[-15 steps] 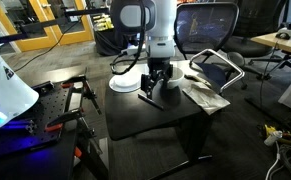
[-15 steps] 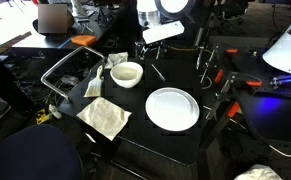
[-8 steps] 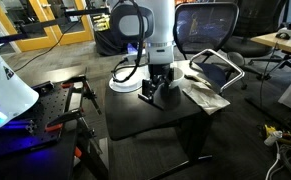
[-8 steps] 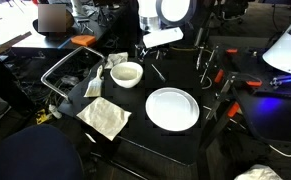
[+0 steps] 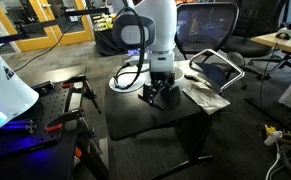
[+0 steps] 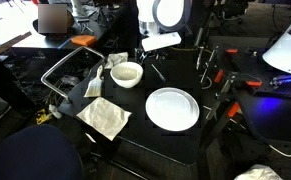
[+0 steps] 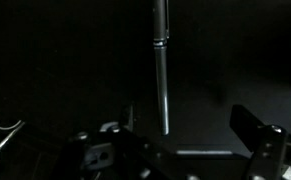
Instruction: Remove the pen from the bowl, put it on the table, and then put it back in the bowl
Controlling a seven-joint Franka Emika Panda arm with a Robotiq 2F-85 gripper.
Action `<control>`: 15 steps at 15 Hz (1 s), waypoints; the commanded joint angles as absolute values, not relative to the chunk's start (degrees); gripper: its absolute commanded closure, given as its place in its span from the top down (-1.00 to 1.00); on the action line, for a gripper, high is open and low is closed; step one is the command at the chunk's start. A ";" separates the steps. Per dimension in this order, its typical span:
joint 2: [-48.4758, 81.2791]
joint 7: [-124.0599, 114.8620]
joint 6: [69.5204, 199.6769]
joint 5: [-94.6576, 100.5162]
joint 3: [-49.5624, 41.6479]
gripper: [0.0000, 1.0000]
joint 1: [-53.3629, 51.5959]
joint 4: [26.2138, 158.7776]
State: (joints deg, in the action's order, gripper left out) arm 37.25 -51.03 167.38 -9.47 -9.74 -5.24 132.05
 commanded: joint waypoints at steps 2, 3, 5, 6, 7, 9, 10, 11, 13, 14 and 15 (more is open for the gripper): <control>39.61 -47.53 168.35 -12.72 -7.15 1.00 -2.38 129.54; 40.00 -47.14 168.25 -13.06 -6.90 1.00 -2.07 129.16; 40.70 -46.70 168.37 -13.73 -6.60 0.50 -1.76 128.53; 40.99 -46.54 168.36 -13.93 -6.58 0.45 -1.74 128.26; 41.17 -45.99 168.38 -14.29 -6.41 0.31 -1.53 127.99; 41.13 -45.76 168.34 -14.80 -5.97 0.00 -1.33 127.49; 41.11 -45.69 168.35 -14.88 -5.89 -0.14 -1.28 127.35; 41.06 -45.66 168.37 -14.92 -5.87 -0.30 -1.28 127.27; 41.02 -45.52 168.42 -14.98 -5.76 -0.59 -1.14 127.13; 41.02 -45.54 168.44 -14.97 -5.78 -0.72 -1.14 127.10; 41.01 -45.52 168.51 -14.97 -5.78 -0.90 -1.12 127.11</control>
State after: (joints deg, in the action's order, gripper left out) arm 40.16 -48.43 167.49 -13.03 -6.99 -2.50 127.49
